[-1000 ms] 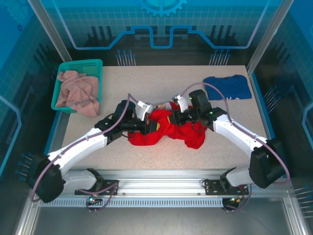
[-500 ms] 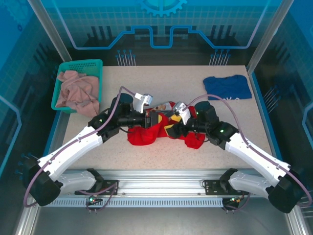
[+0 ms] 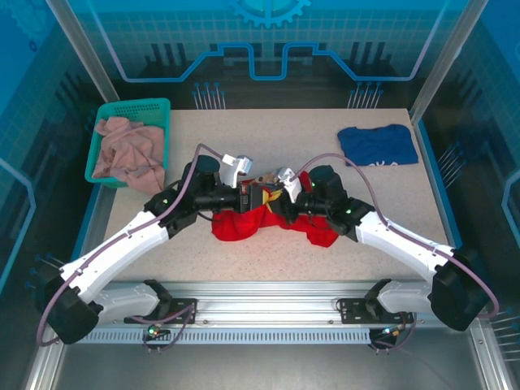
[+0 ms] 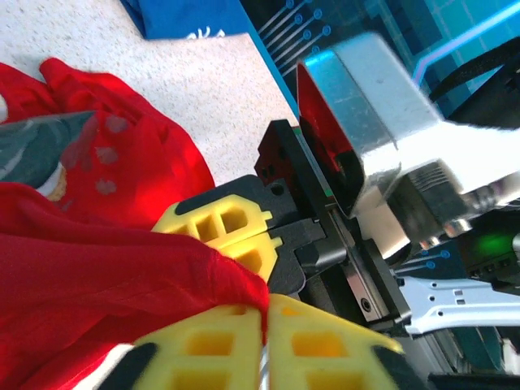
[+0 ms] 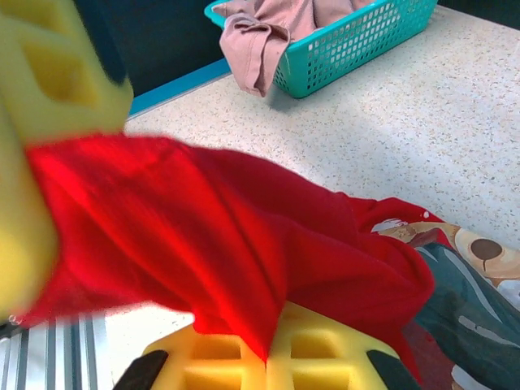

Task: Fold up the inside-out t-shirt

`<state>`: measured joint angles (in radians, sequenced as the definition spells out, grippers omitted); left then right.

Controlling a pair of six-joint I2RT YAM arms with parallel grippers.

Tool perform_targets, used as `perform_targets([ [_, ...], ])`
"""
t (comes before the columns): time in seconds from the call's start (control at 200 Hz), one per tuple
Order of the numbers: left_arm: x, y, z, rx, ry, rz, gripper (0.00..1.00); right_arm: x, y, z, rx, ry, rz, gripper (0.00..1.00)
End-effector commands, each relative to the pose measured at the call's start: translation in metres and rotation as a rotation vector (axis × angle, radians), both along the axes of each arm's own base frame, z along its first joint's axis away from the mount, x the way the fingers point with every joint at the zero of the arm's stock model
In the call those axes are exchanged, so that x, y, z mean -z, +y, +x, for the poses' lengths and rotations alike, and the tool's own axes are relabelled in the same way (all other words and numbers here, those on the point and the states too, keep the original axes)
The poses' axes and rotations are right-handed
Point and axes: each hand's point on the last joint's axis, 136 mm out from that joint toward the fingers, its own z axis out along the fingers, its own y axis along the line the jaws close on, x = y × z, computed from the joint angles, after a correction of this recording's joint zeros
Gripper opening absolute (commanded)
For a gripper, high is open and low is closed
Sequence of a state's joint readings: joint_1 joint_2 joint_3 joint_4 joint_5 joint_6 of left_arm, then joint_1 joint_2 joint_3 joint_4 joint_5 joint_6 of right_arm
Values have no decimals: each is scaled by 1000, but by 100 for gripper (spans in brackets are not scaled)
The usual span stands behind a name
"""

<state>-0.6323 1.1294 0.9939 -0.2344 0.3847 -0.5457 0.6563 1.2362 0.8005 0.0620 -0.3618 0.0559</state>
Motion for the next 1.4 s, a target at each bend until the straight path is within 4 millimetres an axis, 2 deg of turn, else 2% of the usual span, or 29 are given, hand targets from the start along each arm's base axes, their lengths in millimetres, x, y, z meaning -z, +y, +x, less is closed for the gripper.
perform_targets([
  [0.0, 4, 25, 4, -97, -52, 34, 40, 0, -11, -1, 22, 14, 51, 0],
  [0.095, 32, 49, 9, -186, -10, 91, 56, 2, -16, -4, 31, 25, 73, 0],
  [0.185, 61, 63, 12, -242, 65, 132, 60, 3, -19, -7, 36, 22, 82, 0],
  [0.275, 79, 61, 14, -237, 128, 173, 63, 4, -22, -9, 42, 17, 81, 0],
  [0.44, 99, 40, 15, -153, 220, 185, 66, 6, -23, -7, 53, 21, 75, 0],
  [0.475, 105, 37, 16, -140, 231, 199, 65, 5, -23, -6, 55, 18, 75, 0],
  [0.52, 110, 32, 17, -123, 239, 209, 58, 3, -23, -6, 57, 14, 79, 0],
  [0.58, 115, 28, 20, -114, 247, 212, 38, 1, -23, -5, 60, 8, 82, 0],
  [0.645, 106, 26, 25, -110, 202, 183, 15, 5, -28, -5, 79, 10, 62, 0],
  [0.695, 87, 25, 26, -91, 134, 111, 0, 14, -36, -2, 130, 20, 24, 0],
  [0.735, 63, 23, 23, -53, 59, 9, 0, 23, -47, 5, 200, 48, -19, 0],
  [0.815, 13, 23, -2, 73, -107, -243, 0, 42, -72, 17, 362, 152, -101, 2],
  [0.885, -9, 30, -18, 105, -208, -357, 0, 49, -74, 12, 368, 201, -116, 7],
  [1.015, -2, 30, -22, 126, -228, -346, 0, 44, -64, -5, 256, 170, -92, 21],
  [1.135, 8, 28, -19, 134, -220, -312, 0, 30, -63, -23, 158, 115, -108, 39],
  [1.24, 13, 27, -15, 132, -205, -287, 0, 15, -62, -38, 89, 63, -95, 49],
  [1.3, 14, 25, -15, 144, -203, -283, 0, 11, -64, -39, 90, 44, -95, 52],
  [1.396, 18, 25, -16, 151, -205, -267, 0, 6, -68, -28, 133, 34, -91, 54],
])
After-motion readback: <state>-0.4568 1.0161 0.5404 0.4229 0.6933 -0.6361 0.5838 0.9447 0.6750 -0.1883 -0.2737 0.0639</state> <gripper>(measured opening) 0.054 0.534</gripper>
